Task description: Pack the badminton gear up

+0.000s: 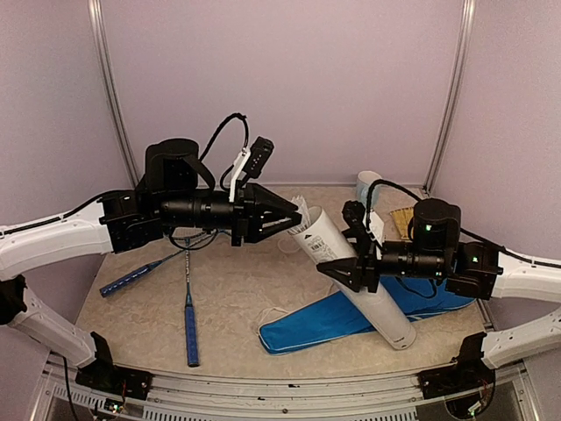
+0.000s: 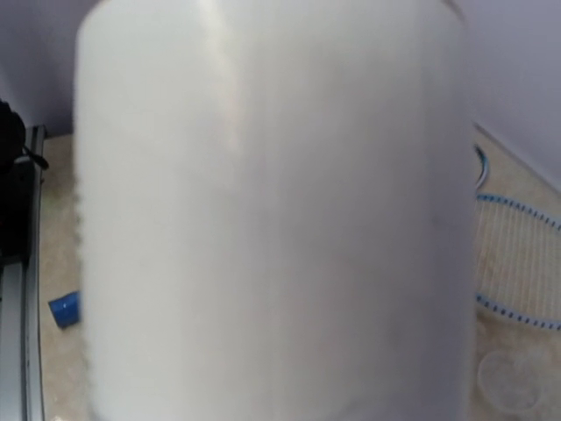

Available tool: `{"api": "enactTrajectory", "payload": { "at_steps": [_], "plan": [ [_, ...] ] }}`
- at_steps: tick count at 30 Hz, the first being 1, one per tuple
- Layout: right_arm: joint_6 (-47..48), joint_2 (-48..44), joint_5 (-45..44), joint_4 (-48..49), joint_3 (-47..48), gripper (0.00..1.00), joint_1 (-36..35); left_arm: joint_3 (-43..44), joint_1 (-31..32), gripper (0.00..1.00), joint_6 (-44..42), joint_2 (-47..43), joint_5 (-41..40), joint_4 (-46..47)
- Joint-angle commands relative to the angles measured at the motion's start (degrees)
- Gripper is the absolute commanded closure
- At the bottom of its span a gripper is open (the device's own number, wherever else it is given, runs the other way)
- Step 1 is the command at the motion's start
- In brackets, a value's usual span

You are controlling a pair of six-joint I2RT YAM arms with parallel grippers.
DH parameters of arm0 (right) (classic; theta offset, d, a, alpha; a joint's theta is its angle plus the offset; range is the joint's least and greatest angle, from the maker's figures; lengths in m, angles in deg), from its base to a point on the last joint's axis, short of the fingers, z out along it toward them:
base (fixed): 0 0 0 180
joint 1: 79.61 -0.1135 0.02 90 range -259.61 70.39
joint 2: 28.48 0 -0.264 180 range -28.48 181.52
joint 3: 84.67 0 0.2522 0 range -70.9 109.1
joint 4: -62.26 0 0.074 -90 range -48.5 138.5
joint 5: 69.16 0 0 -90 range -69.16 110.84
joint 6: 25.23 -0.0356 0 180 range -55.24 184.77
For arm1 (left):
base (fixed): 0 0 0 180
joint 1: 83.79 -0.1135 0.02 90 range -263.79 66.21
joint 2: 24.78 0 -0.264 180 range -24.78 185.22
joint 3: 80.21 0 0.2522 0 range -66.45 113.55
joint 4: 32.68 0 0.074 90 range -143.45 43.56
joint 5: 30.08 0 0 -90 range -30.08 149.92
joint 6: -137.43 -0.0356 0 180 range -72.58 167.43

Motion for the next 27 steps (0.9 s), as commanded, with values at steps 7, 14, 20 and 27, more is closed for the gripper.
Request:
{"api": "enactTrajectory", "payload": {
  "at_steps": [7, 14, 20, 27],
  "plan": [
    [4.2, -3.5, 1.5, -0.6, 0.2, 0.73, -0.5, 4.4, -5.4, 0.21, -1.8, -6.7, -0.7, -9.1],
    [7.5, -3.2, 4.0, -4.4, 2.0, 0.73, -0.7, 8.5, -5.9, 0.2, -5.2, -3.7, -3.3, -20.4],
    [9.6, -0.3, 3.0, -7.0, 4.9, 0.73, -2.5, 11.0, -1.1, 0.2, -8.6, 1.1, -5.6, -25.7],
    [10.8, 1.3, 1.4, -7.2, 6.9, 0.73, -5.4, 14.8, 2.1, 0.24, -9.4, 8.7, -10.1, -31.3]
  ]
}}
